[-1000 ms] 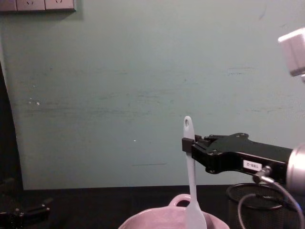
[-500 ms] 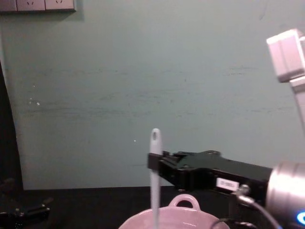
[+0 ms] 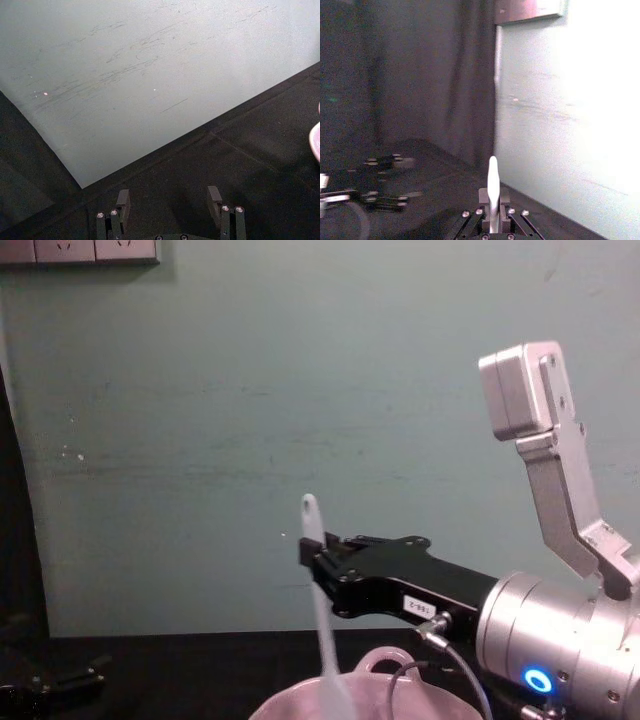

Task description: Use the one hand to pick up the spoon and stir the clear water in the bowl.

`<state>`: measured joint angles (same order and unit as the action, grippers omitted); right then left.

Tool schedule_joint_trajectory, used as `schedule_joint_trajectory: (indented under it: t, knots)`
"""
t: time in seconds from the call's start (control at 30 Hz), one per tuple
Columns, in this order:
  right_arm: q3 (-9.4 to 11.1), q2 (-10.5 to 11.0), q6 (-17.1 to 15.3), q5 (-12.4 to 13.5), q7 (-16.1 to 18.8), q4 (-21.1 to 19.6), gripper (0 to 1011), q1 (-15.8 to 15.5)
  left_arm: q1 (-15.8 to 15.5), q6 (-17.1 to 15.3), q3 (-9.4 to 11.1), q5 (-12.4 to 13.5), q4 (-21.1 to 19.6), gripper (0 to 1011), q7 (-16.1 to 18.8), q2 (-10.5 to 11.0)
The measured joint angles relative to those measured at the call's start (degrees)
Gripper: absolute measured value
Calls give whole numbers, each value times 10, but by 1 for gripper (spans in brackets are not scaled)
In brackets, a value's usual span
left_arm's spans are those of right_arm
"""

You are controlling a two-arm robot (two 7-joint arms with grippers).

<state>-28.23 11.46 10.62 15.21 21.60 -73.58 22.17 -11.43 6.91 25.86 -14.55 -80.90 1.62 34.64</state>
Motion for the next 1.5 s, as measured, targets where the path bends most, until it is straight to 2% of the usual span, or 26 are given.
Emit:
schedule_joint_trajectory:
  t: [0.13, 0.3, 0.4, 0.53, 0.63, 0.67, 0.87, 1.07, 1.27, 1.5]
  knots:
    - [13, -5, 14, -18, -22, 20, 117, 8, 0, 0, 0, 0, 0, 1011, 0, 0]
    - [30, 7, 15, -26, -31, 8, 117, 0, 0, 0, 0, 0, 0, 1011, 0, 0]
    - [42, 21, 2, -24, -29, -20, 117, -16, 0, 0, 0, 0, 0, 1011, 0, 0]
    - [57, 45, -36, -5, -11, -80, 117, -52, 0, 0, 0, 0, 0, 1011, 0, 0]
    - [61, 56, -59, 7, 2, -112, 117, -72, 0, 0, 0, 0, 0, 1011, 0, 0]
    - [61, 62, -76, 16, 11, -129, 117, -84, 0, 0, 0, 0, 0, 1011, 0, 0]
    - [45, 71, -111, 39, 31, -163, 117, -107, 0, 0, 0, 0, 0, 1011, 0, 0]
    - [29, 63, -126, 49, 35, -163, 117, -101, 0, 0, 0, 0, 0, 1011, 0, 0]
    - [10, 46, -127, 50, 35, -143, 117, -79, 0, 0, 0, 0, 0, 1011, 0, 0]
    - [-2, 15, -98, 38, 26, -84, 117, -42, 0, 0, 0, 0, 0, 1011, 0, 0]
